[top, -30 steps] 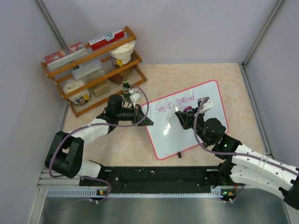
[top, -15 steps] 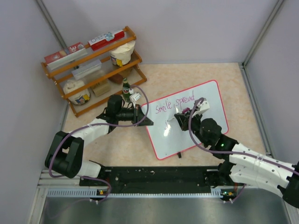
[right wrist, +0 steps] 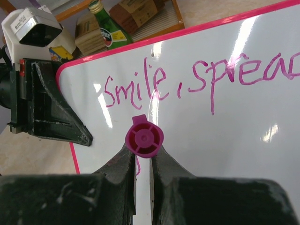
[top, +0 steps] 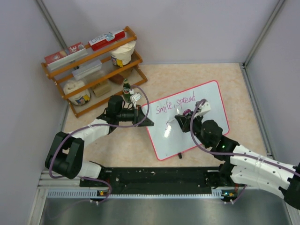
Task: Write a sentence on the whiteboard
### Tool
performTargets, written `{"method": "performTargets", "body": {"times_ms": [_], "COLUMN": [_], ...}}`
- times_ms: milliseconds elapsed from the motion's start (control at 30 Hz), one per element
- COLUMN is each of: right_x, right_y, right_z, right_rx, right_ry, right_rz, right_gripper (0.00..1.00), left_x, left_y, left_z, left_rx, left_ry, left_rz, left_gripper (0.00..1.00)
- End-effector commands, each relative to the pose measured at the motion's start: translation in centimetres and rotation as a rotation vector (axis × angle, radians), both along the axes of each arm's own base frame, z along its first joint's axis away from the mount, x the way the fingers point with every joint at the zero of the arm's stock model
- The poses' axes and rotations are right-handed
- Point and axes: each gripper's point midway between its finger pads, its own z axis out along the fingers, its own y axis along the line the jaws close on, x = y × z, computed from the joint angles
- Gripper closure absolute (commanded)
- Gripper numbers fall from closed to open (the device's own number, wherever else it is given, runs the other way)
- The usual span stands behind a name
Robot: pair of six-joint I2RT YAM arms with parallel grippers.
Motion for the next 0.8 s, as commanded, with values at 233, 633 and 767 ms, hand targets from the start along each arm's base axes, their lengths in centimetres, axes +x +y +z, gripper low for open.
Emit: {"method": "performTargets", "body": {"times_ms": [233,633,767], "right_x": [-0.9,0.4,0.8], "right_y": [-1.6,-2.3,-2.4], "right_z": [-3.6,-2.0,-1.4], "right_rx": [-0.075,-0.074,-0.075], "right_ry": [0.063,0.041,0.033], "right_rz": [-0.023,-0.115,-0.131], "right_gripper": [1.00,1.00,1.00], "left_x": [-1.4,-1.5,-1.5], "left_y": [1.3,1.2,1.3], "left_z": [-7.0,-6.9,-6.9], "left_rx": [0.208,0.206,0.207], "left_ry": [-0.058,-0.062,-0.062], "left_rz": [-0.024,-0.025,-0.023], "left_gripper": [1.00,1.00,1.00]}}
